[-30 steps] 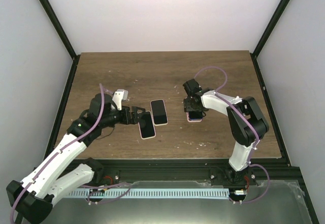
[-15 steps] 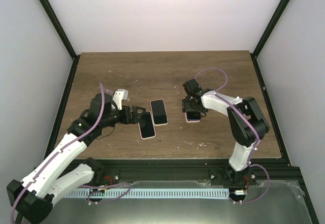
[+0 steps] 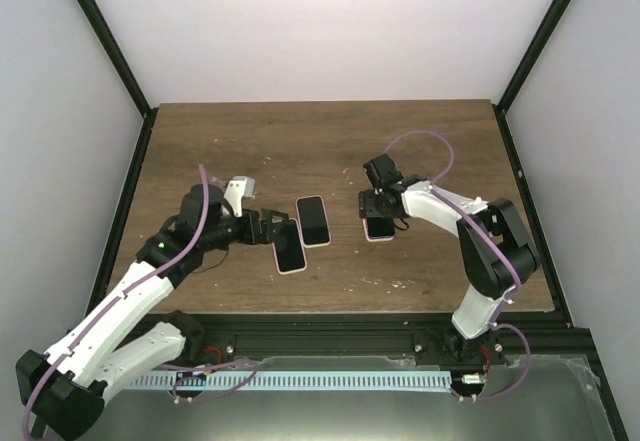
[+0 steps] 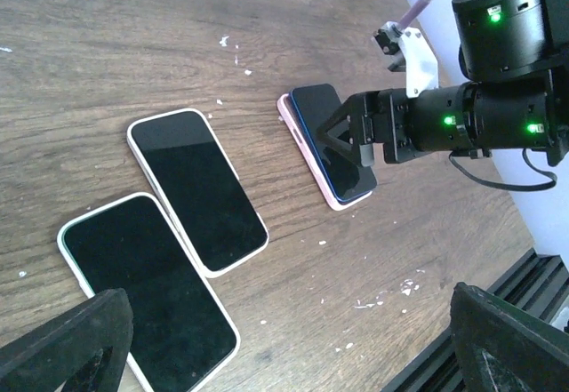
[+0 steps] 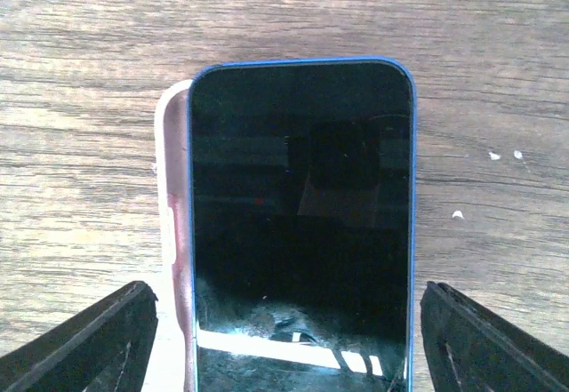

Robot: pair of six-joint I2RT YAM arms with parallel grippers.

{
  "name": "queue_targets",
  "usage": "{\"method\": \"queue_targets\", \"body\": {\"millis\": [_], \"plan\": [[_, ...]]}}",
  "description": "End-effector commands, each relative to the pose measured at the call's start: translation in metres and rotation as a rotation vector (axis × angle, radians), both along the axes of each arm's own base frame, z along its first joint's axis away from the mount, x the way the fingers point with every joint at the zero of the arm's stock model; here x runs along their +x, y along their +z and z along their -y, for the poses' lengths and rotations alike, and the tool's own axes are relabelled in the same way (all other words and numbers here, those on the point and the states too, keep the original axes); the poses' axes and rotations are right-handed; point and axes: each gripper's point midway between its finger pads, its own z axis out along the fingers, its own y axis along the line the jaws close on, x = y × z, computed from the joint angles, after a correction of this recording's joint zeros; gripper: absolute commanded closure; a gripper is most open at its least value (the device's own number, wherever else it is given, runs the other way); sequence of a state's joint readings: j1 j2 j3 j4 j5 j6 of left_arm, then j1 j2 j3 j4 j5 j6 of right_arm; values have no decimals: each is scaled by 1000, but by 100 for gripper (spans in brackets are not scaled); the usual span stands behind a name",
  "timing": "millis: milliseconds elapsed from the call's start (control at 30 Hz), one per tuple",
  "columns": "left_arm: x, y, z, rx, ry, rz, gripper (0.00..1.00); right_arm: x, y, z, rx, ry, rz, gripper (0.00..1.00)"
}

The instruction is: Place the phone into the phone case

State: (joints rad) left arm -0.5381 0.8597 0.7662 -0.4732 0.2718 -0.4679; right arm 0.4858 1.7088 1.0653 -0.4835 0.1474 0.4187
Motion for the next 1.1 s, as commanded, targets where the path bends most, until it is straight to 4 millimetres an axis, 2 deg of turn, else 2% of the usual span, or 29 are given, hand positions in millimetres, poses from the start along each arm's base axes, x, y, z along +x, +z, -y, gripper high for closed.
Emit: {"method": "queue_targets", "body": {"millis": [0,133,300,433,633,800,933,1067], "plan": [[4,-8,5,-17,-9,-10,3,4,11,12,-29,-23,47,20],[9,-21,12,-40,-11,-42,6,9,13,20,22,-37,49,30],[17,-39,25,-90,-8,-109,18,8,5,28,69,-48,24,41],[22,-54,37,-115,-26,-152,31,6,-2,30,123,-36,15,42],[37,-66,62,-137,-34,-202,38,4,-11,25,148,-2,0,44],[47,-93,81,-163,-22,-292,47,0,-20,20,160,30,-35,45],[50,-107,97,-150,-40,-340,47,-7,-28,18,169,41,-62,49],[53,-121,109,-156,-57,-371,47,-17,-28,8,206,65,-74,50]]}}
